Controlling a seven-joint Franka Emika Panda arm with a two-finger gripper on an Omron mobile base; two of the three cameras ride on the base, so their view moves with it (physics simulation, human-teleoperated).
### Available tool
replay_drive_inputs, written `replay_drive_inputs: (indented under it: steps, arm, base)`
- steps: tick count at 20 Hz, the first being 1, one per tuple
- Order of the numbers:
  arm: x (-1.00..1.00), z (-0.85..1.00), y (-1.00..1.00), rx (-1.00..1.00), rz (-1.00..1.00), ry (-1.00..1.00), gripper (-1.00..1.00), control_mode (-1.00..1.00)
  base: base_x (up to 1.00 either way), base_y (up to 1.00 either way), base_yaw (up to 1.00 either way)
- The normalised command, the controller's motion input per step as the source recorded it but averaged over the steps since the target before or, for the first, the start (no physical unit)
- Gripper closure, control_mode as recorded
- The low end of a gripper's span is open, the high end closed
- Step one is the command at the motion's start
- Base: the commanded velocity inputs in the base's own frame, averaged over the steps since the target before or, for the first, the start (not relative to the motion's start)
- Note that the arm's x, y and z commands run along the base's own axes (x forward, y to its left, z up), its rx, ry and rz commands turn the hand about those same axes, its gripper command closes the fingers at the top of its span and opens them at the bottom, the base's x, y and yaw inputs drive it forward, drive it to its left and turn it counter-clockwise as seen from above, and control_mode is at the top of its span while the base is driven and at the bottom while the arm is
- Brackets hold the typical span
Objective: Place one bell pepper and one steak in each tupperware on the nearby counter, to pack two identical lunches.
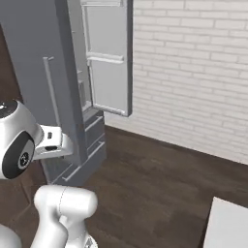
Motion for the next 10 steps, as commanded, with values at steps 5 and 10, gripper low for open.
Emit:
replay_drive_inputs:
  steps: [5,10]
  arm:
    - [0.00,0.00,0.00,0.00,0.00,0.00,-1.00,1.00]
    - [0.00,0.00,0.00,0.00,0.00,0.00,-1.00,1.00]
  base:
    - [0.28,-0.28,-0.77]
    - [1.00,-0.16,-0.18]
